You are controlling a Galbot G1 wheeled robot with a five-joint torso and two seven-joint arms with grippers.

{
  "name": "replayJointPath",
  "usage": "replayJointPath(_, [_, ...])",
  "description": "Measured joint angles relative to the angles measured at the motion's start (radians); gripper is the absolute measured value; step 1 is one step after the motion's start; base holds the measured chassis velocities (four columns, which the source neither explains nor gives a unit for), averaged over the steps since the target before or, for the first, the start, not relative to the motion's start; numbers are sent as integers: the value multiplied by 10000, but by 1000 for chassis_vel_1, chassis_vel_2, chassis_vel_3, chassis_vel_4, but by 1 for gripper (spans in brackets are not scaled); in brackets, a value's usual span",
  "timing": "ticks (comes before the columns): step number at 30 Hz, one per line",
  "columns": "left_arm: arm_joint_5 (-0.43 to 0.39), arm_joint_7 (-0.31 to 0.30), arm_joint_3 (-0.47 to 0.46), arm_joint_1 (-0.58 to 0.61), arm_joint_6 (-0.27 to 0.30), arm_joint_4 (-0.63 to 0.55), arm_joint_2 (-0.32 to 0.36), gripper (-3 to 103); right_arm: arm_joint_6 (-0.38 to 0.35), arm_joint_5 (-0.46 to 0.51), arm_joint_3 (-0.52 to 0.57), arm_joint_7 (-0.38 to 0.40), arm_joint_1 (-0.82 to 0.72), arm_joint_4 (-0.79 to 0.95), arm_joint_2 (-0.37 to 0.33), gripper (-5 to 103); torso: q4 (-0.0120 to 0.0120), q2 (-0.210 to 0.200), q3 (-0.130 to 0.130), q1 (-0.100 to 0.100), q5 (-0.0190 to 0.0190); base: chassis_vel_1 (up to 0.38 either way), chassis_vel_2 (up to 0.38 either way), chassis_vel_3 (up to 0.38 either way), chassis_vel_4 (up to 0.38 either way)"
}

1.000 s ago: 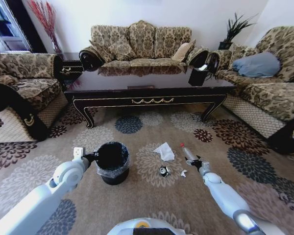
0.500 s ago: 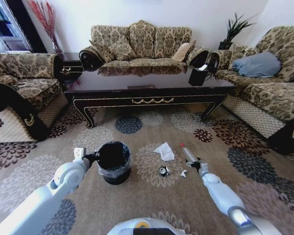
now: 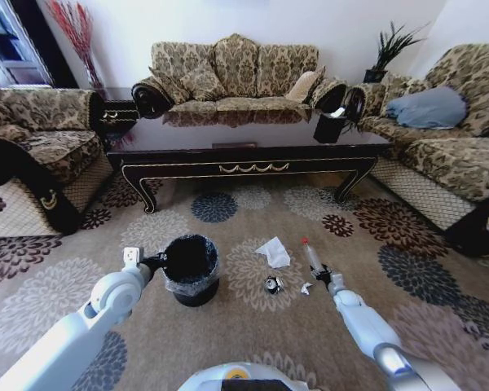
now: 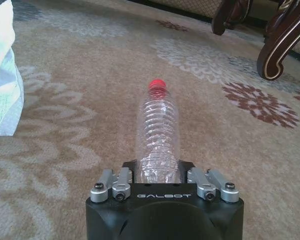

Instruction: Move to the front of the table and pick up the trash from the floor, then place it into the trash bin.

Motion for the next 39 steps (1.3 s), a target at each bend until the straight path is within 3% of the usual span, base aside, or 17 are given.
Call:
replayJointPath(4, [14, 7, 69, -10, 0, -18, -42, 4, -128, 128, 137, 115, -482, 625, -217, 36, 0, 0, 1, -1, 0, 0, 0, 0, 0])
replayJointPath(9, [160, -31, 608, -246, 0, -30, -259, 4, -302, 1033, 345, 320, -1639, 2585, -889, 26, -4, 0, 0, -1, 1, 0, 0, 0, 0])
replayJointPath(15, [283, -176, 1656, -818, -6, 199, -780, 4, 147, 1447, 1206, 64, -3475, 5631, -1616, 25, -5, 0, 0, -1, 1, 0, 0, 0, 0])
replayJointPath(18, [500, -192, 2078, -890, -8, 369, -1248, 4, 199, 1700, 1978, 55, -5103, 8018, -1845, 25, -1, 0, -1, -1, -2, 0, 0, 0, 0])
replayJointPath(25, [548, -435, 2570, -1289, -7, 566, -1606, 4, 206, 1970, 3268, 192, -7476, 11611, -1851, 25, -1, 1, -1, -2, -3, 0, 0, 0, 0])
replayJointPath(28, [43, -931, 2949, -1686, 45, 627, -1849, 4, 159, 2028, 3610, 638, -8509, 13138, -1783, 25, -2, 1, -1, -2, -2, 0, 0, 0, 0])
replayJointPath(35, [-159, -1485, 3724, -2210, 136, 783, -2467, 4, 43, 2024, 3568, 895, -9429, 14729, -1704, 25, -2, 1, -1, -2, -1, 0, 0, 0, 0])
replayJointPath(39, [-180, -2074, 4524, -2974, 319, 1005, -3115, 4, -32, 1888, 2873, 1354, -9639, 15403, -1626, 25, -1, 1, 0, -2, 1, 0, 0, 0, 0])
